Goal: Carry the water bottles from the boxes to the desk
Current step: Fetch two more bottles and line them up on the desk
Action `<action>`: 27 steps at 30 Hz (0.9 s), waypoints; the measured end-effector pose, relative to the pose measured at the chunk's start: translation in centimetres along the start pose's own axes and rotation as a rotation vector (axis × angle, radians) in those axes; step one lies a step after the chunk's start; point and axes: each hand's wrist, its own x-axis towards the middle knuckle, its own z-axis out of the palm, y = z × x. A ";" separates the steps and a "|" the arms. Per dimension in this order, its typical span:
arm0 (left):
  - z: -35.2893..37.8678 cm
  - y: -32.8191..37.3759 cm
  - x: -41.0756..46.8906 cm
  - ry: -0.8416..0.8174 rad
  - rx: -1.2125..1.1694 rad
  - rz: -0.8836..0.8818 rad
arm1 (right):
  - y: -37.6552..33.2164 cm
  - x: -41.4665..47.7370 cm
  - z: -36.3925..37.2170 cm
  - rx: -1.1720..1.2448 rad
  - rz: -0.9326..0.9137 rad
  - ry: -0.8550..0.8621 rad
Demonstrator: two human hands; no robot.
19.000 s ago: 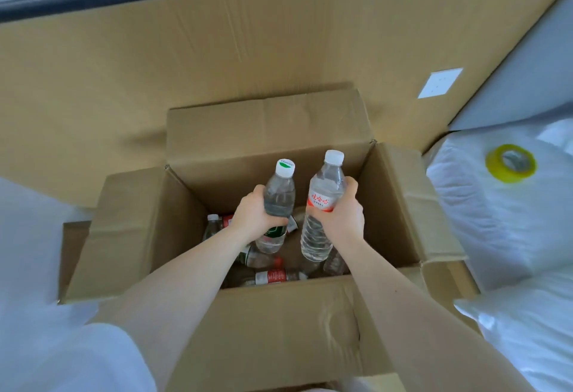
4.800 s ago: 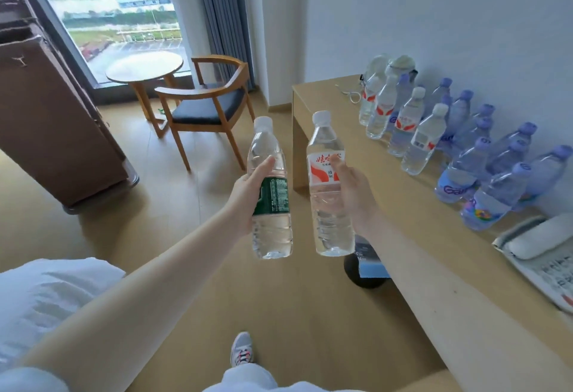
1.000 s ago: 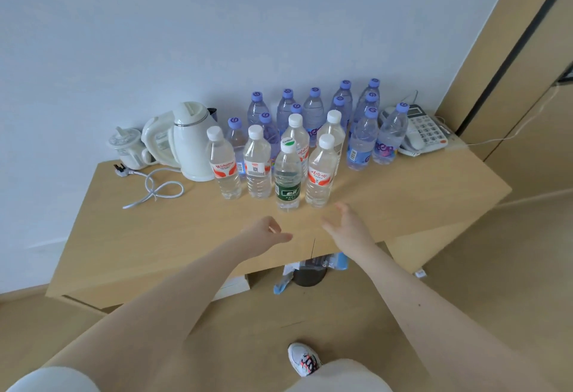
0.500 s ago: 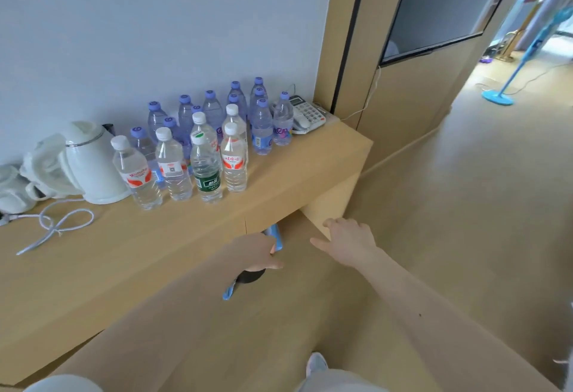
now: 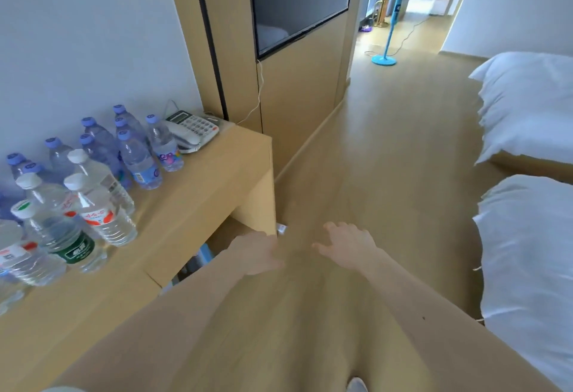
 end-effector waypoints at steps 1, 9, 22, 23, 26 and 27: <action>-0.4 1.3 1.3 -0.013 0.012 0.011 | 1.6 0.5 -0.2 0.010 0.015 -0.002; -3.7 14.2 11.9 -0.044 0.114 0.117 | 16.2 3.6 -1.9 0.089 0.133 0.000; -6.2 26.9 23.0 -0.061 0.166 0.181 | 30.6 8.4 -1.8 0.236 0.264 -0.041; -6.5 27.1 23.9 -0.066 0.171 0.184 | 31.1 8.9 -1.9 0.243 0.276 -0.038; -7.7 27.5 26.9 -0.084 0.183 0.209 | 32.6 10.8 -2.4 0.250 0.317 -0.039; -8.3 27.5 28.2 -0.081 0.184 0.220 | 33.1 11.6 -2.6 0.250 0.334 -0.041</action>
